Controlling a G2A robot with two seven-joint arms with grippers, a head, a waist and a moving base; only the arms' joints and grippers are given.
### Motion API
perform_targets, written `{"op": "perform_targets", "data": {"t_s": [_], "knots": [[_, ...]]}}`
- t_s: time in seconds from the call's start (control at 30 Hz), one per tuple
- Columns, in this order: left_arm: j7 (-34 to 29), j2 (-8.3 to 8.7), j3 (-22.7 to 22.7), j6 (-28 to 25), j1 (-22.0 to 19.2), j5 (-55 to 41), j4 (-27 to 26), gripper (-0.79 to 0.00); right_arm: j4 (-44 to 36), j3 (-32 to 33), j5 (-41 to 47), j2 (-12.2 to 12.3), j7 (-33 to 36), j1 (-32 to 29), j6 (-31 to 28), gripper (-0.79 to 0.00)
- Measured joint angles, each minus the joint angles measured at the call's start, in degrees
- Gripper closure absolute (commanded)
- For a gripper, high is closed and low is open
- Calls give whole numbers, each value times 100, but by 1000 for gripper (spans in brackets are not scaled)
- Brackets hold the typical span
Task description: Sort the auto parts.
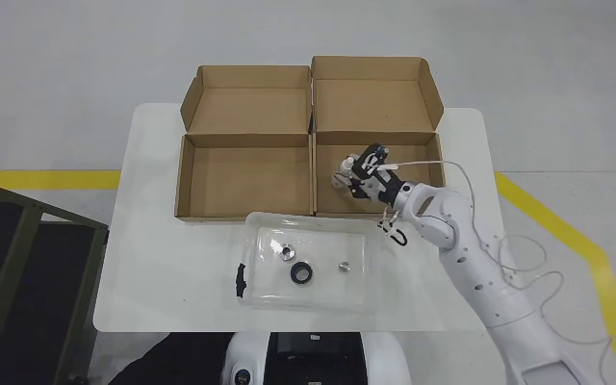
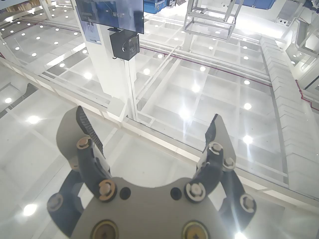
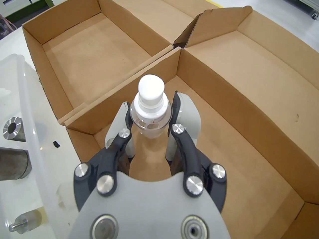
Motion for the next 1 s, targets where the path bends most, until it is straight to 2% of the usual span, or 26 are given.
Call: {"op": "perform_targets", "data": {"t_s": [0.2,0.23,0.3,0.43,0.73,1.0], "knots": [[0,0,0,0,0,0,0,-785,59,-43,-14,-18,1,17,5,-385],[0,0,0,0,0,0,0,-785,65,-45,-17,-19,0,20,2,-419],[0,0,0,0,0,0,0,-785,49,-37,-39,-19,-4,18,2,-613],[0,0,0,0,0,0,0,-785,-266,90,-139,14,-106,-93,14,-785],[0,0,0,0,0,0,0,-785,-1772,708,-343,201,57,-798,-267,-785],[0,0,0,0,0,0,0,-785,-2802,1047,-261,348,394,-1602,-918,-785]]}}
